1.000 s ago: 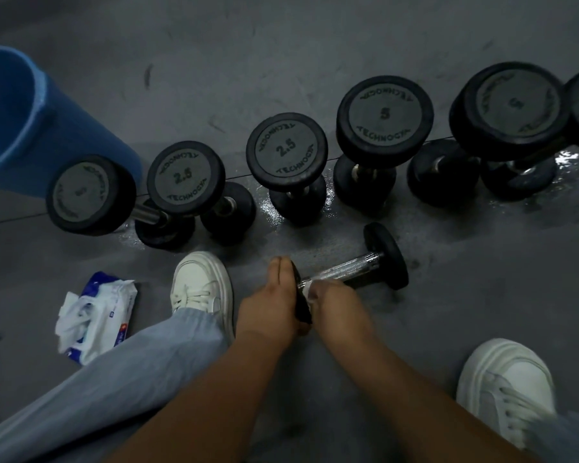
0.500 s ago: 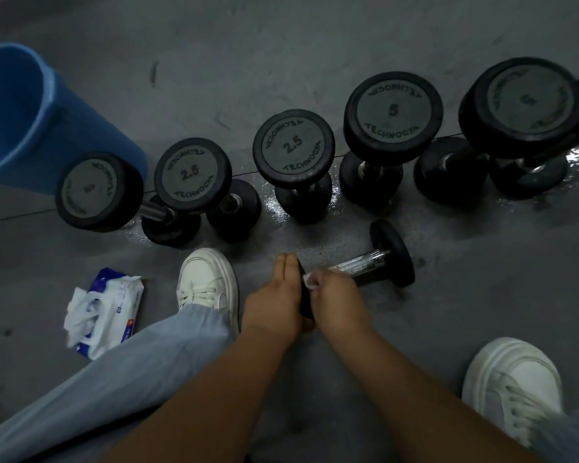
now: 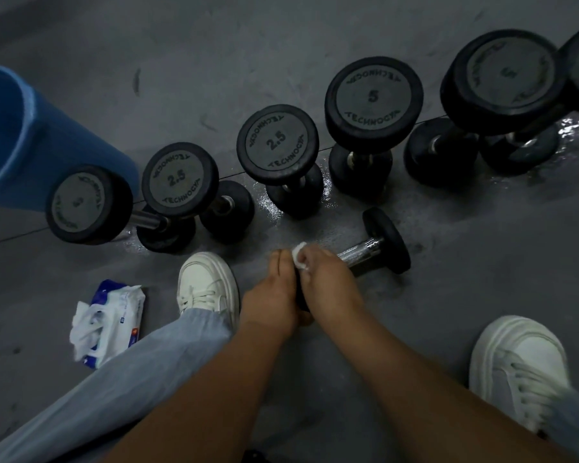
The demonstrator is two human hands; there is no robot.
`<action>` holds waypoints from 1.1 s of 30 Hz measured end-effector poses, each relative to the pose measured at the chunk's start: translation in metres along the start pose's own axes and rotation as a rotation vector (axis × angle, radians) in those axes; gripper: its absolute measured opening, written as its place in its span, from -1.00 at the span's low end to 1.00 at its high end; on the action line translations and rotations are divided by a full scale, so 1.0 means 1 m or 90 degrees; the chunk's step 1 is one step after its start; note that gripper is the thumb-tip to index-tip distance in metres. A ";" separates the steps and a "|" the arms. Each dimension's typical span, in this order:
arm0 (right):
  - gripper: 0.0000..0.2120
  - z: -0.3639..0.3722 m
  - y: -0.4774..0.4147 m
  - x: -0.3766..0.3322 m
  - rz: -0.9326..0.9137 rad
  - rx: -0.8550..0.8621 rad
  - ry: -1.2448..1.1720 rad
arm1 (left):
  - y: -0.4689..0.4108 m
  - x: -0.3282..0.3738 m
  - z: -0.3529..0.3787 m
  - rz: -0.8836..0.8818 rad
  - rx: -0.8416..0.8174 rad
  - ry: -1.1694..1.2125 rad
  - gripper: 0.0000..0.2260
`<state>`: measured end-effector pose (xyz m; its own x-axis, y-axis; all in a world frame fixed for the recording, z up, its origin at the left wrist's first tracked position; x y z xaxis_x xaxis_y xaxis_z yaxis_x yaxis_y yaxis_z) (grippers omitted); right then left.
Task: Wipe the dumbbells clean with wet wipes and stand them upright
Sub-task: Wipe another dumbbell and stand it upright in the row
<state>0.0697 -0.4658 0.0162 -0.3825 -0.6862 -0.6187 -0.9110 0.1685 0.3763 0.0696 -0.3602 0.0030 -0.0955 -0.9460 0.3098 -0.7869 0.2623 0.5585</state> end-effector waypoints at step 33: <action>-0.83 0.003 -0.009 -0.008 -0.304 -0.136 0.392 | 0.001 0.006 -0.008 -0.008 0.003 -0.029 -0.07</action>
<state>0.0804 -0.4598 0.0154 0.2511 -0.9272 -0.2780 -0.8820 -0.3375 0.3290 0.0730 -0.3635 0.0119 -0.1130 -0.9571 0.2667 -0.7908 0.2491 0.5591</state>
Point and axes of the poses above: each hand's wrist, its own y-axis away from the middle knuckle, its own z-axis out of the palm, x = y × z, the point moved 8 cm from there along -y, towards the middle knuckle, and after that the axes turned 6 degrees about y, right-handed, at the moved point
